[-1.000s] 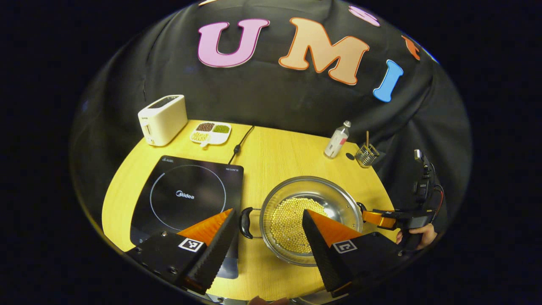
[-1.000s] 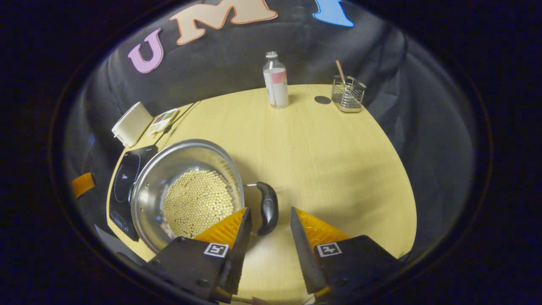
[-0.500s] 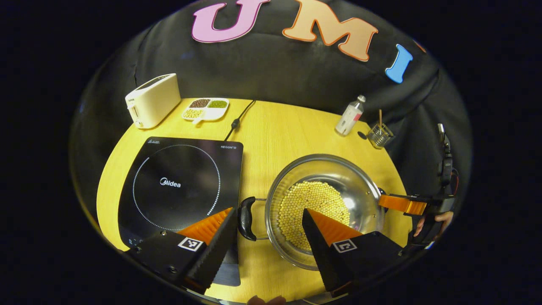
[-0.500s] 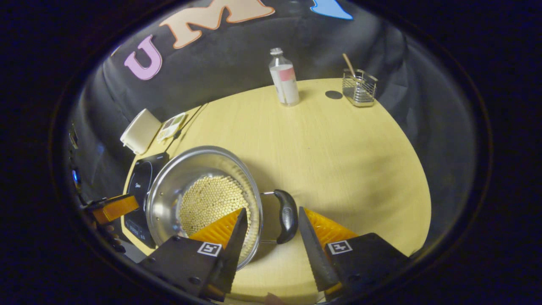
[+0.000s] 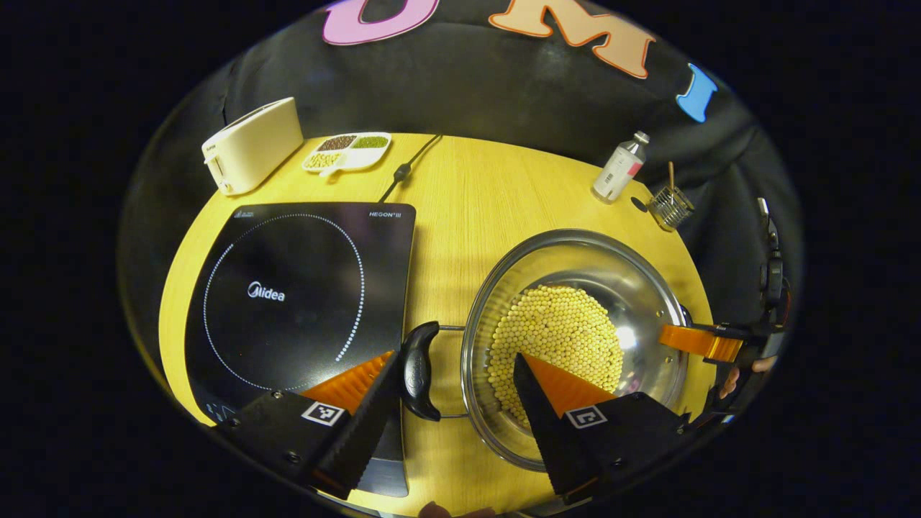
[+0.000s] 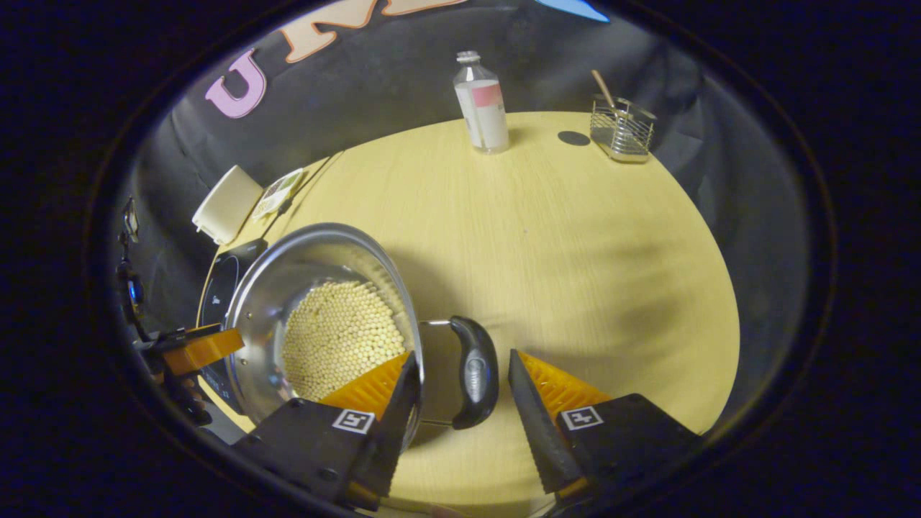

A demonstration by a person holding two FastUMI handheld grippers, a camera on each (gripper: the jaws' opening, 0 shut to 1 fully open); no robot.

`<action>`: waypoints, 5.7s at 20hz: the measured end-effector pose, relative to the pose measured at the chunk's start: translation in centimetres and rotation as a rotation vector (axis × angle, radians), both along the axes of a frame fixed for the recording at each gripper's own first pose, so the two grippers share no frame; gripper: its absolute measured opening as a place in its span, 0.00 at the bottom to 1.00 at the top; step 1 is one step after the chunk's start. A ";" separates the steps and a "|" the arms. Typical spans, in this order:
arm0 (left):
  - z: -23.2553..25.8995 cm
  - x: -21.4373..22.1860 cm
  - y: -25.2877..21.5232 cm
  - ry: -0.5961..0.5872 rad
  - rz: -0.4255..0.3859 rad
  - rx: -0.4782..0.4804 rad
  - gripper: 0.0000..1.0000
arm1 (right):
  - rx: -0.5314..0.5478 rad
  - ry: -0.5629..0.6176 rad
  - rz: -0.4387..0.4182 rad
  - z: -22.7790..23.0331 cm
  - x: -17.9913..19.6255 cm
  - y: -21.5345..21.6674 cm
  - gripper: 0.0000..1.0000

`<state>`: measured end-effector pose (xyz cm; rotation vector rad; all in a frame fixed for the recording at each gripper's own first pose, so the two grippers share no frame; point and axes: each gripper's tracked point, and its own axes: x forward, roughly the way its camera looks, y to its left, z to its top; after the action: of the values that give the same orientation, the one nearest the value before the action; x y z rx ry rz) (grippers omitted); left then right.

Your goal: First push the handle of the pot to place it horizontally, then grasp the pot with both hands and set it on the induction cooktop.

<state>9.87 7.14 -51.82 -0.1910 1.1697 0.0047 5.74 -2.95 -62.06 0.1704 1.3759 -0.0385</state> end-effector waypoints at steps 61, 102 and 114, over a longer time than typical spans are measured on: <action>2.5 0.6 30.0 0.033 -0.033 -0.045 0.56 | 0.039 0.069 -0.058 1.4 3.5 31.6 0.44; 31.6 -1.1 18.1 -0.789 0.089 0.292 0.90 | 0.000 -0.688 -0.079 24.4 6.7 15.9 0.92; 45.5 -5.5 6.0 -1.028 0.061 0.260 0.91 | -0.090 -1.022 0.003 43.7 1.9 9.6 0.92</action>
<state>4.35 13.17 -6.27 0.0161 0.1319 0.1007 7.61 6.63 -18.33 0.0871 0.3540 -0.0067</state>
